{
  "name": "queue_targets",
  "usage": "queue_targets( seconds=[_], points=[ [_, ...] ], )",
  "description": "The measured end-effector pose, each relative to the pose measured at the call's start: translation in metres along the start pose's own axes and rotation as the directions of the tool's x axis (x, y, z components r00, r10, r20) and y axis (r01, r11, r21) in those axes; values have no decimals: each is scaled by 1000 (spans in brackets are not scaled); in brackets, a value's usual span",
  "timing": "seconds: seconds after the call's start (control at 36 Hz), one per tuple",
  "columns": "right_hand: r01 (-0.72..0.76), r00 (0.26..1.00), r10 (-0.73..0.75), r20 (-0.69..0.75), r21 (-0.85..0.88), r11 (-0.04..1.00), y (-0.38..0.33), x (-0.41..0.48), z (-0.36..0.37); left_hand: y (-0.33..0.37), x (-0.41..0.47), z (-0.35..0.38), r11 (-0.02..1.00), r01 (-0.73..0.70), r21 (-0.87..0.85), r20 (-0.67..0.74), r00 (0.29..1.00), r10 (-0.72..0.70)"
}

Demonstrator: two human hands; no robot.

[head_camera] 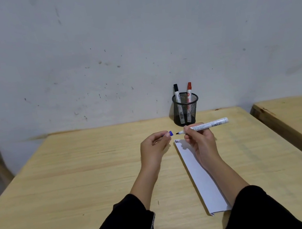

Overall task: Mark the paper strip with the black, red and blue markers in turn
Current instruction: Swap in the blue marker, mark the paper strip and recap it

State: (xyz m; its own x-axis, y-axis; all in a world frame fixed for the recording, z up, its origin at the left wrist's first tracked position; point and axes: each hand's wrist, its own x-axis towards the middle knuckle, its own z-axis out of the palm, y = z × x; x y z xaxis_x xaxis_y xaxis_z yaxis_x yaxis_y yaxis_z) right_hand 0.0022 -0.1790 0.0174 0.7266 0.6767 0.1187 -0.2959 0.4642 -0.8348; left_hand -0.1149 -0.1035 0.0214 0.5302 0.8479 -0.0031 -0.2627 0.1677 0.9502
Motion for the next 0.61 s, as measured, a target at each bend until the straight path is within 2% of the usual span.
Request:
queue_targets(
  seconds=[0.25, 0.42, 0.61],
  points=[
    [23, 996, -22, 91, -9, 1000, 1, 1, 0, 1, -2, 6, 999, 14, 33, 54, 998, -16],
    [13, 983, -8, 185, -30, 999, 2, 1, 1, 3, -5, 7, 998, -35, 51, 85, 996, 30],
    [56, 973, -49, 227, -25, 998, 2, 1, 1, 7, -5, 4, 998, -60, 17, 129, 990, 57]
  ],
)
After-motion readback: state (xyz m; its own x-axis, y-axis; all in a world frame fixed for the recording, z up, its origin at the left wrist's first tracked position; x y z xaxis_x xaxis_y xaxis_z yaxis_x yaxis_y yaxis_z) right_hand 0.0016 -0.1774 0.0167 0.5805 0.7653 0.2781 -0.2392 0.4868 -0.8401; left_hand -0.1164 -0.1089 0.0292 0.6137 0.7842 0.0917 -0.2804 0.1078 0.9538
